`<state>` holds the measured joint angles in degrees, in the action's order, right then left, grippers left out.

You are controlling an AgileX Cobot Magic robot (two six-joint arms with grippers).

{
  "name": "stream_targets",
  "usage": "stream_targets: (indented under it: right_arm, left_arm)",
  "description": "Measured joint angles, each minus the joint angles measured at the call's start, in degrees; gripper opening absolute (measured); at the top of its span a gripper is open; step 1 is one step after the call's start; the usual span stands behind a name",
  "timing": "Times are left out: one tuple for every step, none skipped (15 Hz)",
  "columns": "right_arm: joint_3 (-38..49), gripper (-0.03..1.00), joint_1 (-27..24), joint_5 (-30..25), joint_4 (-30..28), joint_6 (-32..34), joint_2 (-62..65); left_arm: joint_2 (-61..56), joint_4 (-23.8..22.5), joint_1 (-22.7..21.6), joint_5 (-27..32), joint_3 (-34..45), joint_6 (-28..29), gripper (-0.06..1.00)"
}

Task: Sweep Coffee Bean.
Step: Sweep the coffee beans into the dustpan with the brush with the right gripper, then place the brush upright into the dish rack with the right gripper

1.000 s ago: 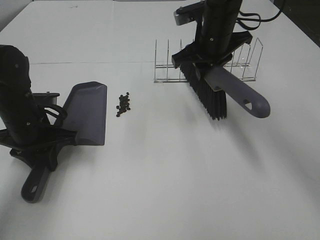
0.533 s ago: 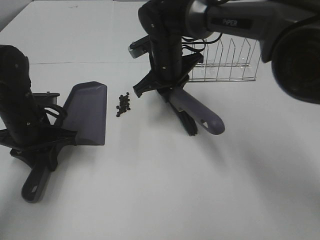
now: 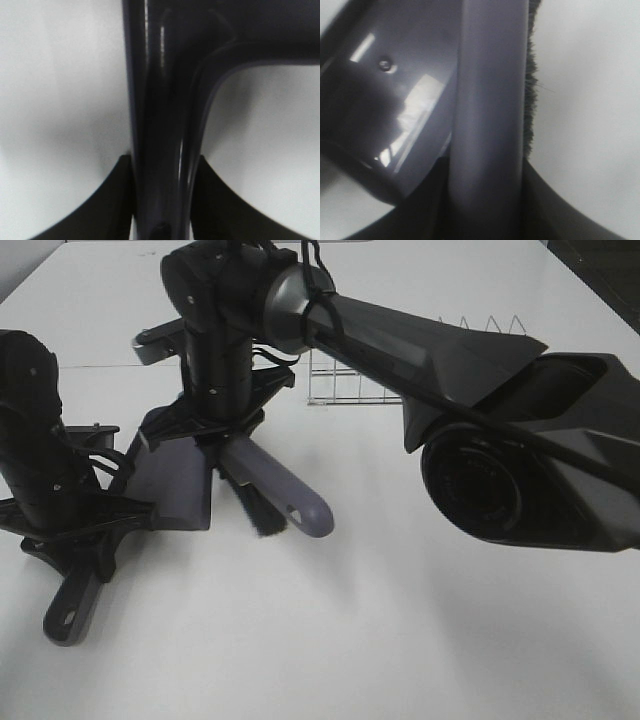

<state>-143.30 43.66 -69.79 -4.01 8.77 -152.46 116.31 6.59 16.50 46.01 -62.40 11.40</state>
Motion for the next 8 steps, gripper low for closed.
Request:
stream_targets:
  right_arm:
    - [-1.26, 0.29, 0.97, 0.0, 1.43, 0.17, -0.17]
    - [-2.46, 0.29, 1.55, -0.17, 2.46, 0.63, -0.4]
    - [-3.84, 0.29, 1.78, -0.4, 3.38, 0.8, -0.69]
    - [-5.33, 0.29, 1.78, -0.4, 4.01, 0.86, -0.86]
    - [-6.47, 0.29, 1.78, -0.4, 1.03, 1.03, -0.23]
    - [-6.47, 0.29, 1.78, -0.4, 1.03, 1.03, -0.23]
    - [-6.47, 0.29, 1.78, -0.52, -1.43, 1.03, 0.46]
    - [-6.47, 0.29, 1.72, -0.57, -3.95, 1.03, 1.43]
  left_arm:
    - [0.0, 0.0, 0.0, 0.0, 0.0, 0.0, 0.26]
    - [0.0, 0.0, 0.0, 0.0, 0.0, 0.0, 0.26]
    - [0.0, 0.0, 0.0, 0.0, 0.0, 0.0, 0.26]
    - [0.0, 0.06, 0.0, 0.0, 0.0, 0.0, 0.26]
    - [0.0, 0.29, 0.0, -0.11, 0.0, -0.06, 0.26]
    - [0.0, 0.29, 0.0, -0.11, 0.0, -0.06, 0.26]
    - [0.0, 0.34, 0.0, -0.11, 0.0, -0.17, 0.26]
    - [0.0, 0.34, 0.0, -0.11, 0.0, -0.17, 0.26]
